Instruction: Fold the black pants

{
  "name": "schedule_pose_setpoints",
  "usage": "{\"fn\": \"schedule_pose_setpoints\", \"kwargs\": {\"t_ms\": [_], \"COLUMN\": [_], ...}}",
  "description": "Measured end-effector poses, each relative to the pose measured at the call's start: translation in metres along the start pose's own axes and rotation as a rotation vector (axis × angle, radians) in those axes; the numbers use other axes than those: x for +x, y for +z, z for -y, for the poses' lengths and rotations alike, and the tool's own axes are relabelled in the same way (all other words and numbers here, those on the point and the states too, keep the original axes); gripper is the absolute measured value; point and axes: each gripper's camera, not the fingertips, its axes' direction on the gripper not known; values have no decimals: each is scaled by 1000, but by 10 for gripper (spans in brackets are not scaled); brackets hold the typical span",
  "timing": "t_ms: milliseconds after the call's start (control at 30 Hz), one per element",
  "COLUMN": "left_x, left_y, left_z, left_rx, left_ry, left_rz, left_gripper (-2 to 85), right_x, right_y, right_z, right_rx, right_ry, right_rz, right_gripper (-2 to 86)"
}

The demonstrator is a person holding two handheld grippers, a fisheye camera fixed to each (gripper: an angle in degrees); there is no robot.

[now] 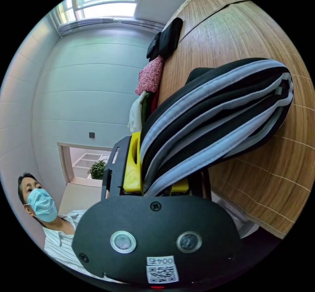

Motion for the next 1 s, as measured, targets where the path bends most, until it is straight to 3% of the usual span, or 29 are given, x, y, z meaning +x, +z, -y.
{"fn": "schedule_pose_setpoints", "kwargs": {"t_ms": [67,233,367,600,833,1000], "left_x": [10,-6,-49,-74,-86,-70], "left_y": [-22,-5,40,89,99,99], "left_z": [21,87,154,257,297,304], "left_rx": [149,257,201,253,210,206], "left_ry": [40,104,74,197,304,348], "left_rz": [184,369,234,171,23,26], "left_gripper": [21,62,128,144,182,189], "right_x": [10,13,-13,-95,-169,-259], "right_y": [3,12,3,-15,57,113], "right_z": [-1,-1,14,87,277,396], "right_rx": [-20,-65,-77,-74,-113,74], "right_ry": [8,-26,-81,-184,-289,-561], "right_rz": [-52,-98,-83,-105,-298,-313], "right_gripper": [132,132,133,133,132,132]}}
